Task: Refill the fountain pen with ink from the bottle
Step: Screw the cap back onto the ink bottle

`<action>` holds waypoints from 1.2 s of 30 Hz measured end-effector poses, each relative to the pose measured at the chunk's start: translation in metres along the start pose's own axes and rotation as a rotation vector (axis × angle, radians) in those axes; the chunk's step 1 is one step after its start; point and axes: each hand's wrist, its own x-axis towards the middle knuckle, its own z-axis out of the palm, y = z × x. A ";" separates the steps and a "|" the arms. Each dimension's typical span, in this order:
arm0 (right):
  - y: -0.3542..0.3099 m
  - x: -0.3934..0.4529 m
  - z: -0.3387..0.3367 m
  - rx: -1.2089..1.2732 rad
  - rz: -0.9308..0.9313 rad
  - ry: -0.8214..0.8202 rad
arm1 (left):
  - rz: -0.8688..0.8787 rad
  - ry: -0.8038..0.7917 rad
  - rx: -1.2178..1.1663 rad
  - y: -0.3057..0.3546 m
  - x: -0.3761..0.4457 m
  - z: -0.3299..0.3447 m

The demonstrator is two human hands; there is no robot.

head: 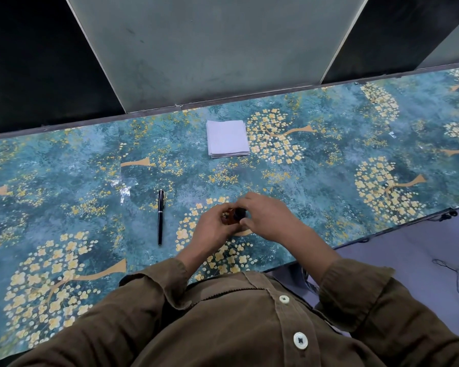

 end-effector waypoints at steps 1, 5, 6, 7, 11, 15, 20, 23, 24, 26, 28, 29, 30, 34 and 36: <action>0.000 0.000 0.001 -0.017 -0.008 -0.005 | -0.001 0.000 0.000 0.001 0.000 0.000; 0.001 0.003 -0.003 -0.076 -0.040 0.008 | -0.016 0.007 0.024 0.003 -0.002 0.000; 0.002 0.003 -0.004 -0.085 -0.043 0.008 | -0.019 0.008 0.034 0.003 -0.003 0.000; 0.003 0.003 -0.006 -0.092 -0.044 0.011 | -0.022 0.010 0.040 0.004 -0.003 0.000; 0.009 -0.004 0.000 -0.139 -0.055 0.002 | -0.021 0.020 0.071 0.002 -0.003 0.002; 0.017 -0.008 0.012 -0.052 -0.024 0.059 | -0.029 0.013 0.080 0.005 -0.003 0.002; 0.015 -0.002 0.010 0.040 -0.118 0.068 | -0.027 0.021 0.070 0.010 -0.006 0.001; 0.015 0.005 0.010 0.069 -0.097 0.031 | -0.029 0.025 0.065 0.012 -0.007 -0.001; 0.016 0.006 0.009 0.072 -0.091 0.025 | -0.031 0.025 0.068 0.013 -0.008 -0.002; 0.015 0.006 0.008 0.075 -0.093 0.028 | -0.028 0.022 0.080 0.014 -0.008 -0.002; 0.013 0.004 0.008 0.064 -0.091 0.054 | -0.018 0.025 0.104 0.014 -0.009 -0.002; 0.012 0.002 0.010 0.055 -0.087 0.076 | -0.011 0.028 0.120 0.014 -0.009 -0.001; 0.010 0.001 0.013 0.048 -0.077 0.097 | -0.004 0.031 0.140 0.013 -0.010 0.000; 0.006 -0.002 0.021 0.073 -0.035 0.150 | 0.009 0.047 0.184 0.010 -0.008 0.003; 0.007 -0.002 0.022 0.079 -0.025 0.156 | 0.004 0.030 0.157 0.011 -0.008 0.003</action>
